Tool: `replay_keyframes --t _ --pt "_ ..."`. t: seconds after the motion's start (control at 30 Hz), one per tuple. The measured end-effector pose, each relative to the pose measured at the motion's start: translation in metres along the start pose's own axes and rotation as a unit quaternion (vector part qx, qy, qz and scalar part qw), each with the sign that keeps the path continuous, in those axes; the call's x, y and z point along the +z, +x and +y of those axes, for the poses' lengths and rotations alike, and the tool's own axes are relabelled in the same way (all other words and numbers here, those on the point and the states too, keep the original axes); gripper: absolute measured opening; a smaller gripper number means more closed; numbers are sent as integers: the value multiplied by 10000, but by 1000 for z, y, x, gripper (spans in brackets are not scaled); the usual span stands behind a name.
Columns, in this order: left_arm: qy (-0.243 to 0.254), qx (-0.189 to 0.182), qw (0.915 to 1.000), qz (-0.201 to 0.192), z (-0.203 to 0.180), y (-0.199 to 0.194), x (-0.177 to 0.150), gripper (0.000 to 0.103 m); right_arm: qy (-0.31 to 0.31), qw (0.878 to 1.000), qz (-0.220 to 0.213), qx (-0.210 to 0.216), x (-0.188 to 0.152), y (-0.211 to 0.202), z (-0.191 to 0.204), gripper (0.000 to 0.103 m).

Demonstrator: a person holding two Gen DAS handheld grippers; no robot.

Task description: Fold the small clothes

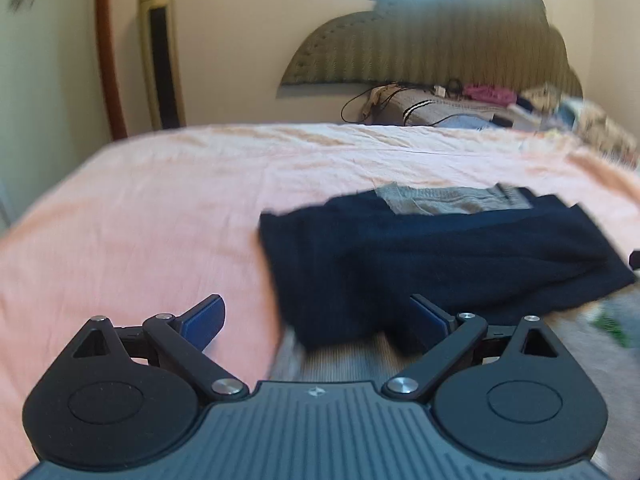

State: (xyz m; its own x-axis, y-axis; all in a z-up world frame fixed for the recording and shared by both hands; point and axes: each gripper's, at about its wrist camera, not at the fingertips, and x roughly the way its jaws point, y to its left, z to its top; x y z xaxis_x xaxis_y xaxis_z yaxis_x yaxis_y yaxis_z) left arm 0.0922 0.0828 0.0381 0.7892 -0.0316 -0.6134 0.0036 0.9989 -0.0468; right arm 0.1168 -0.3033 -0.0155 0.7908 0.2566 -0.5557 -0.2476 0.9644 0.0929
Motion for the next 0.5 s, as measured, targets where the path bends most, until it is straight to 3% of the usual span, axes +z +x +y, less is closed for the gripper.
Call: replay_keyframes --t 0.07,0.17,0.23,0.3,0.33,0.37,0.5 --pt "-364 -144 9991 156 13 -15 -20 98 222 9997 26 -45 -15 -17 -12 81" --pt "-832 -307 9949 484 24 -18 -45 97 522 9965 660 18 -38 -11 -26 35" --pt "-785 -317 9958 357 20 -22 -50 96 544 9970 549 5 -44 -12 -24 34" --pt "-681 -353 9965 334 13 -24 -49 64 558 9967 586 0 -42 -8 -22 27" --pt "-630 -387 9965 396 11 -23 -48 19 556 9966 611 -3 -41 -6 -22 25" --pt "-669 -384 9958 490 11 -21 -46 7 644 9958 643 29 -39 -4 -23 15" --pt "-575 -202 9979 199 19 -44 -38 3 992 9941 406 180 -32 -23 -32 10"
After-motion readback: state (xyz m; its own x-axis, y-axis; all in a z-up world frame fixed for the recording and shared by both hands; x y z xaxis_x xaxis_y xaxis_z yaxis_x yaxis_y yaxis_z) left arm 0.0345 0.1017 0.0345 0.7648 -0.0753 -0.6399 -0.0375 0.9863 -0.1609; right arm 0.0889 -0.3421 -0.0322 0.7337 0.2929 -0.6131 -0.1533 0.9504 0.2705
